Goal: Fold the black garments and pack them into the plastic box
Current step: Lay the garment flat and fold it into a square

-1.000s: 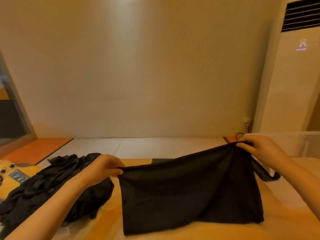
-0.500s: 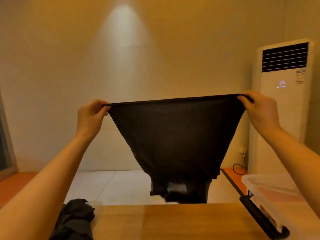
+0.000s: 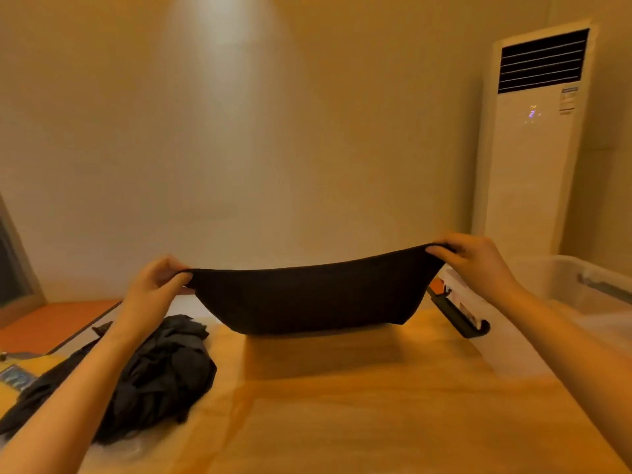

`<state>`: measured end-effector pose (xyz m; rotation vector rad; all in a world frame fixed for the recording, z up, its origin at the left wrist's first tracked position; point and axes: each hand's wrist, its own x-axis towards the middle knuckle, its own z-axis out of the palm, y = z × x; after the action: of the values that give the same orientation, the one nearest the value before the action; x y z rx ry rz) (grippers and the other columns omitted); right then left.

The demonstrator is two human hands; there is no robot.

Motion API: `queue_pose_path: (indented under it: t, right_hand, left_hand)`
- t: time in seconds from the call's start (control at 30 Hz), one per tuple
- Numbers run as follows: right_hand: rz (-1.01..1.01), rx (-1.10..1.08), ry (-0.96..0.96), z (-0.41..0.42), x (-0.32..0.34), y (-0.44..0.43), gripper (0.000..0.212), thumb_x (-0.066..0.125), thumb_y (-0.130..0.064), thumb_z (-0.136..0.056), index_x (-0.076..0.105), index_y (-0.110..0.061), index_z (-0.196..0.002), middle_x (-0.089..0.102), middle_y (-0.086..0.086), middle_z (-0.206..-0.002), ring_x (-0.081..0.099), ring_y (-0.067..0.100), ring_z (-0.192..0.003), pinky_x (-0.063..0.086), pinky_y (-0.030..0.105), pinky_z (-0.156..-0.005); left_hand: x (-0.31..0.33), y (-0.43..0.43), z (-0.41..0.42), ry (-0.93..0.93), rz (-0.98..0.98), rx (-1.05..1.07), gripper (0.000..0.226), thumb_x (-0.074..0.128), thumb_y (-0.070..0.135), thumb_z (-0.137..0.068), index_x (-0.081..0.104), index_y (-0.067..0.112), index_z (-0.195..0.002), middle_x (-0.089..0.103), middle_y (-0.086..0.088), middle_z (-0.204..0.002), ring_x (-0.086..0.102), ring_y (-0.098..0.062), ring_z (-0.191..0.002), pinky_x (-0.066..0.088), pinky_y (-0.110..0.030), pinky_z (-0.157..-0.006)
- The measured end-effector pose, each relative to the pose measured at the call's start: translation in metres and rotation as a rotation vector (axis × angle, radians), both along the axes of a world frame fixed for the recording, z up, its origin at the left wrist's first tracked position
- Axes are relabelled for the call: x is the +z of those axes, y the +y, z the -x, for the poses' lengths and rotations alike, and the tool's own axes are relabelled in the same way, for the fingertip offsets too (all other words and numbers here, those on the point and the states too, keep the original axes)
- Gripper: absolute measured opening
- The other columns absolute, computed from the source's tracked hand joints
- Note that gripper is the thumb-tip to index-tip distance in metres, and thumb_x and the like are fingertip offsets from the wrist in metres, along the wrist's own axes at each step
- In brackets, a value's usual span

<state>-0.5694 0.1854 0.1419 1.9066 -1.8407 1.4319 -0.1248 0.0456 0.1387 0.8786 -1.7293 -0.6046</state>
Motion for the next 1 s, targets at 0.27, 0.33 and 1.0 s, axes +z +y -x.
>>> queue_pose_path:
  t: [0.27,0.33,1.0]
  right_hand:
    - [-0.003,0.123,-0.332,-0.028,-0.060,0.058,0.017,0.060,-0.004,-0.089,0.069,-0.017,-0.084,0.066,-0.024,-0.069,0.060,-0.004,-0.066,0.043,0.006,-0.061]
    - [-0.046,0.132,-0.382,-0.030,-0.078,0.069,0.021,0.060,-0.004,-0.090,0.070,-0.021,-0.083,0.068,-0.018,-0.073,0.060,-0.001,-0.070,0.045,0.009,-0.065]
    - [-0.221,0.086,-0.412,-0.060,-0.153,0.186,0.017,0.058,-0.008,-0.089,0.069,-0.017,-0.079,0.068,-0.015,-0.076,0.060,-0.007,-0.072,0.041,0.001,-0.063]
  left_hand:
    - [-0.066,0.066,-0.028,0.010,-0.086,-0.031,0.011,0.055,-0.002,-0.092,0.064,0.003,-0.088,0.070,-0.001,-0.085,0.069,-0.014,-0.081,0.056,-0.018,-0.073]
    - [-0.083,0.077,-0.032,-0.015,-0.116,-0.022,0.013,0.056,-0.003,-0.091,0.066,0.005,-0.087,0.070,-0.001,-0.084,0.068,-0.013,-0.082,0.055,-0.016,-0.073]
    - [-0.149,0.179,-0.063,-0.068,-0.211,-0.014,0.008,0.057,0.006,-0.091,0.065,0.008,-0.091,0.071,0.006,-0.081,0.067,-0.005,-0.076,0.050,-0.008,-0.071]
